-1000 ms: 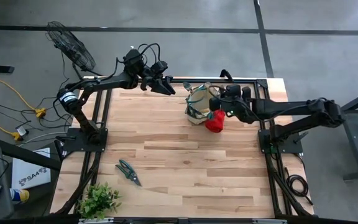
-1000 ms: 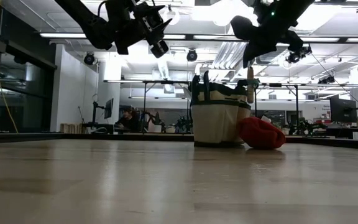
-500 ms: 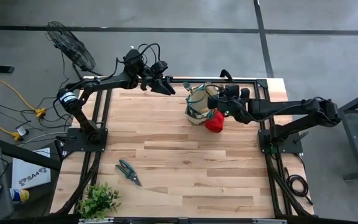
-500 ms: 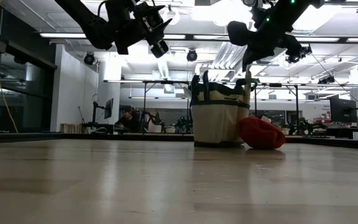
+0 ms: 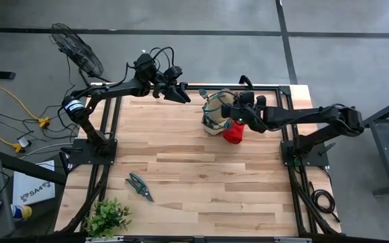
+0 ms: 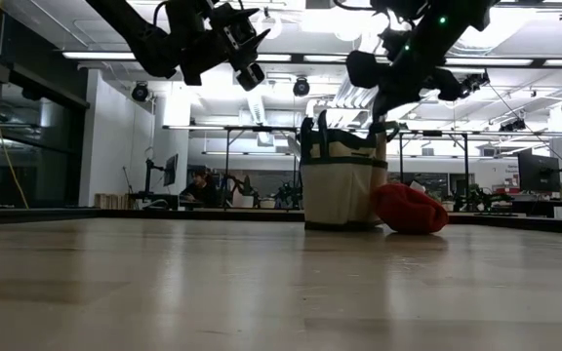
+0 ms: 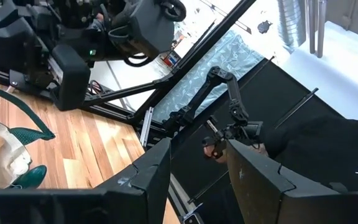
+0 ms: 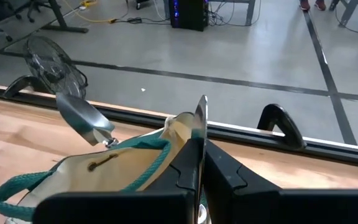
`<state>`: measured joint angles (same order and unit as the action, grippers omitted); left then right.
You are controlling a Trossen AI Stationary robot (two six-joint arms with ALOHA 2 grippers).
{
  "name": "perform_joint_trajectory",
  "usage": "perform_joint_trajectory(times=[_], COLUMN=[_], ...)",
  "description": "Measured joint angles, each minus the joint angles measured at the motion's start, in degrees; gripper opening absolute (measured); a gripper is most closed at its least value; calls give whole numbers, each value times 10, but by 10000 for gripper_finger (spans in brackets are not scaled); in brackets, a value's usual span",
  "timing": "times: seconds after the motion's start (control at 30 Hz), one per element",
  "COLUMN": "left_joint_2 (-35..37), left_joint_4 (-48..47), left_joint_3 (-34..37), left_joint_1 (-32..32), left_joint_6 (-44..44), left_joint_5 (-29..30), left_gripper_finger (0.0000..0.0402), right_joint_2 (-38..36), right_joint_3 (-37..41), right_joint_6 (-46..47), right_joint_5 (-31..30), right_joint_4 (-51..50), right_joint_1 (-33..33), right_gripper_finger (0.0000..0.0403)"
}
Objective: Pick & Place Garden tools in Gardening bag
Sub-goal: Put the brown trowel into the gardening bag
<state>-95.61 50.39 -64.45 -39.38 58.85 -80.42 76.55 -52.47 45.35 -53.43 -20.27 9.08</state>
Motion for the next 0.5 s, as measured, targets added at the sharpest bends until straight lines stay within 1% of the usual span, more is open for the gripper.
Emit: perform_joint_trajectory(times=[0.3,0.5], left_joint_2=[0,0], left_joint_4=[0,0], left_joint_3=[0,0], left_joint_1=[0,0], left_joint_6=[0,0], left_joint_5=[0,0], left_gripper_finger=[152,152], right_joint_2=[24,43], right_joint_3=[0,0], right_joint_6=[11,16], right_joint_5=[15,40], right_joint_4=[6,10], right_joint_1=[4,17], right_gripper_finger=[3,3])
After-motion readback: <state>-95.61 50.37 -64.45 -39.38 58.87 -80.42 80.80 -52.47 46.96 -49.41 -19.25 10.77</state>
